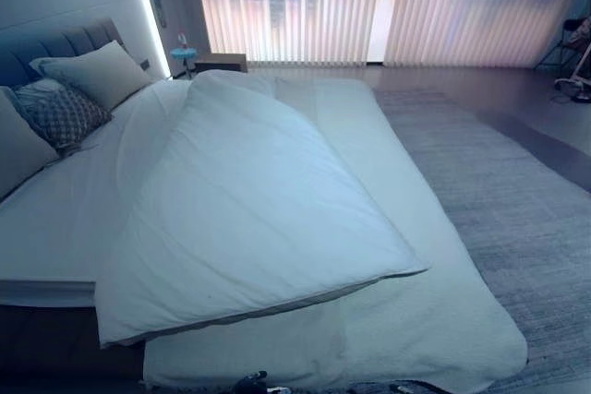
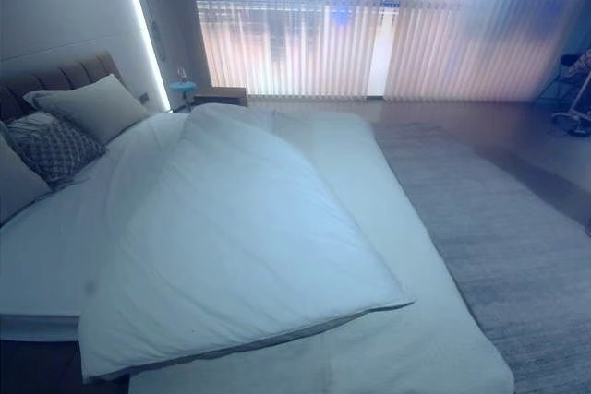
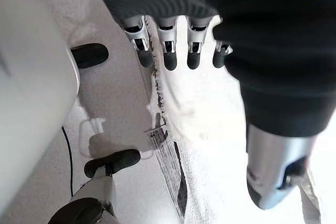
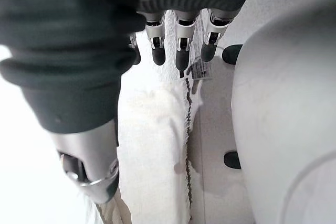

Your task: Make the bed

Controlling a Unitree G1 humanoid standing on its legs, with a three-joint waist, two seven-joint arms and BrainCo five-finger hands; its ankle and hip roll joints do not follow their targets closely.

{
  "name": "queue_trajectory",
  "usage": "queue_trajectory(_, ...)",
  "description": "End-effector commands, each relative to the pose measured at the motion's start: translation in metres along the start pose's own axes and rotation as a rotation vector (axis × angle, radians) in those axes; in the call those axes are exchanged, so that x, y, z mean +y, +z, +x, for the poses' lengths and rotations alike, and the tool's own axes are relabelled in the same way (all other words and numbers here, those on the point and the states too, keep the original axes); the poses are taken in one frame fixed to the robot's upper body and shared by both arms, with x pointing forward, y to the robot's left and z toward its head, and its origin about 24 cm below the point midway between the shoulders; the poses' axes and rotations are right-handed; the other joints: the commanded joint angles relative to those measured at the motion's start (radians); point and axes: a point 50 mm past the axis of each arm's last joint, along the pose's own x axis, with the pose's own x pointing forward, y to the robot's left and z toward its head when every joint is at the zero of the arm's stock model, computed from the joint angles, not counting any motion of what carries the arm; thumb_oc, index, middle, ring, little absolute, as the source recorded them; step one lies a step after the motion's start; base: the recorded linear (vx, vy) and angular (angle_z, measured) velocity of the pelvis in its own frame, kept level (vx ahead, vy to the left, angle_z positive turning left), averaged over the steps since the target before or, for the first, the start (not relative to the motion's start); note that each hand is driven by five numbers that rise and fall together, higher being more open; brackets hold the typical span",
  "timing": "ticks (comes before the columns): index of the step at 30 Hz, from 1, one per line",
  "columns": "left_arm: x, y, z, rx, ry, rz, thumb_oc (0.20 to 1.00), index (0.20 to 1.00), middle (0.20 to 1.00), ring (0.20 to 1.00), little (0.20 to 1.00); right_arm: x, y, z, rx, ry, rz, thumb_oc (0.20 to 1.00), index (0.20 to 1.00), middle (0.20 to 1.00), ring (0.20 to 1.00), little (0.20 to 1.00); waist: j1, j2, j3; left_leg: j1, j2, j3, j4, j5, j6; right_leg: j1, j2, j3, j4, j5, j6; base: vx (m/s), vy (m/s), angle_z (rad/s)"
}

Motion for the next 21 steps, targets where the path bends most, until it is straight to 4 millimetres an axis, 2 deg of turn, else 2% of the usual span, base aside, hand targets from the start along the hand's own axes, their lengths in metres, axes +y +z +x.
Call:
queue_trajectory(1, -0.003, 0.028, 0.004, -0.084, -0.015, -0.055, 1.0, 1.0, 1.0, 1.0, 1.0, 0.009, 0.017, 0.004, -0.06, 0.03, -0.012, 1.0, 1.0, 1.0, 1.0, 1.0, -0.038, -0.013, 0.046, -0.045, -0.072, 0.003, 0.001, -0.024, 0.081, -0.031, 0.065, -0.015, 0.005, -0.018, -0.019, -0.06, -0.017, -0.01)
queue_trajectory(4, -0.002, 0.044, 0.005, -0.142, -0.015, -0.11, 1.0, 1.0, 1.0, 1.0, 1.0, 0.011, 0.032, 0.006, -0.112, 0.039, -0.003, 1.0, 1.0, 1.0, 1.0, 1.0, -0.046, -0.016, 0.084, -0.077, -0.067, 0.004, 0.001, -0.011, 0.076, -0.062, 0.073, -0.017, 0.005, -0.01, -0.025, -0.08, -0.027, -0.02)
queue_trajectory(5, -0.002, 0.045, 0.005, -0.142, -0.015, -0.11, 1.0, 1.0, 1.0, 1.0, 1.0, 0.011, 0.032, 0.006, -0.112, 0.039, -0.003, 1.0, 1.0, 1.0, 1.0, 1.0, -0.046, -0.016, 0.084, -0.078, -0.067, 0.003, 0.001, -0.011, 0.076, -0.062, 0.073, -0.017, 0.005, -0.01, -0.025, -0.12, -0.052, -0.04)
queue_trajectory(8, 0.002, 0.091, 0.003, -0.302, 0.015, -0.234, 1.0, 1.0, 1.0, 1.0, 1.0, 0.014, 0.065, 0.006, -0.231, 0.054, 0.015, 1.0, 1.0, 1.0, 1.0, 1.0, -0.049, -0.031, 0.179, -0.159, -0.062, -0.009, 0.006, 0.033, 0.069, -0.144, 0.08, -0.033, 0.032, 0.003, -0.031, -0.19, -0.072, -0.02)
queue_trajectory(9, 0.002, 0.091, 0.003, -0.303, 0.015, -0.234, 1.0, 1.0, 1.0, 1.0, 1.0, 0.014, 0.065, 0.006, -0.231, 0.054, 0.015, 1.0, 1.0, 1.0, 1.0, 1.0, -0.05, -0.031, 0.178, -0.16, -0.062, -0.01, 0.006, 0.033, 0.069, -0.145, 0.08, -0.034, 0.033, 0.002, -0.031, -0.23, -0.07, 0.02)
queue_trajectory(10, 0.003, 0.116, 0.001, -0.377, -0.005, -0.318, 1.0, 1.0, 1.0, 1.0, 1.0, 0.016, 0.083, 0.004, -0.298, 0.073, 0.013, 1.0, 1.0, 1.0, 1.0, 1.0, -0.057, -0.041, 0.227, -0.218, -0.059, -0.015, 0.046, 0.036, 0.063, -0.202, 0.08, -0.042, 0.078, 0.002, -0.036, -0.18, -0.05, 0.03)
queue_trajectory(14, 0.01, 0.165, -0.01, -0.541, -0.002, -0.5, 1.0, 1.0, 1.0, 1.0, 1.0, 0.017, 0.111, 0.0, -0.395, 0.097, 0.02, 1.0, 1.0, 1.0, 1.0, 1.0, -0.073, -0.047, 0.29, -0.356, -0.058, -0.013, 0.158, 0.025, 0.06, -0.327, 0.073, -0.063, 0.183, -0.016, -0.036, -0.2, -0.019, 0.11)
queue_trajectory(15, 0.013, 0.185, -0.017, -0.613, 0.008, -0.574, 1.0, 1.0, 1.0, 1.0, 1.0, 0.019, 0.12, -0.001, -0.423, 0.105, 0.025, 1.0, 1.0, 1.0, 1.0, 1.0, -0.075, -0.051, 0.308, -0.395, -0.062, -0.015, 0.195, 0.022, 0.06, -0.362, 0.072, -0.066, 0.214, -0.02, -0.036, -0.15, 0.003, -0.01)
queue_trajectory(16, 0.013, 0.186, -0.017, -0.614, 0.008, -0.574, 1.0, 1.0, 1.0, 1.0, 1.0, 0.019, 0.121, -0.001, -0.424, 0.105, 0.024, 1.0, 1.0, 1.0, 1.0, 1.0, -0.077, -0.051, 0.306, -0.402, -0.062, -0.016, 0.2, 0.02, 0.06, -0.367, 0.072, -0.067, 0.217, -0.021, -0.036, -0.11, 0.005, -0.06)
queue_trajectory(17, 0.015, 0.194, -0.02, -0.643, 0.006, -0.613, 1.0, 1.0, 1.0, 1.0, 1.0, 0.019, 0.125, -0.002, -0.437, 0.11, 0.019, 1.0, 1.0, 1.0, 1.0, 1.0, -0.077, -0.051, 0.309, -0.429, -0.064, -0.02, 0.223, 0.015, 0.061, -0.398, 0.071, -0.068, 0.242, -0.027, -0.034, -0.11, 0.017, -0.04)
queue_trajectory(18, 0.021, 0.218, -0.031, -0.738, -0.003, -0.723, 1.0, 1.0, 1.0, 1.0, 1.0, 0.022, 0.134, -0.005, -0.475, 0.127, 0.021, 1.0, 1.0, 1.0, 1.0, 1.0, -0.079, -0.054, 0.326, -0.479, -0.069, -0.035, 0.253, 0.012, 0.063, -0.455, 0.068, -0.068, 0.289, -0.031, -0.032, -0.14, 0.013, -0.01)
queue_trajectory(21, 0.026, 0.242, -0.043, -0.807, -0.03, -0.762, 1.0, 1.0, 1.0, 1.0, 1.0, 0.021, 0.147, -0.009, -0.521, 0.129, 0.026, 1.0, 1.0, 1.0, 1.0, 1.0, -0.094, -0.049, 0.328, -0.56, -0.066, -0.028, 0.3, 0.009, 0.062, -0.525, 0.056, -0.076, 0.342, -0.047, -0.03, -0.09, 0.011, 0.05)
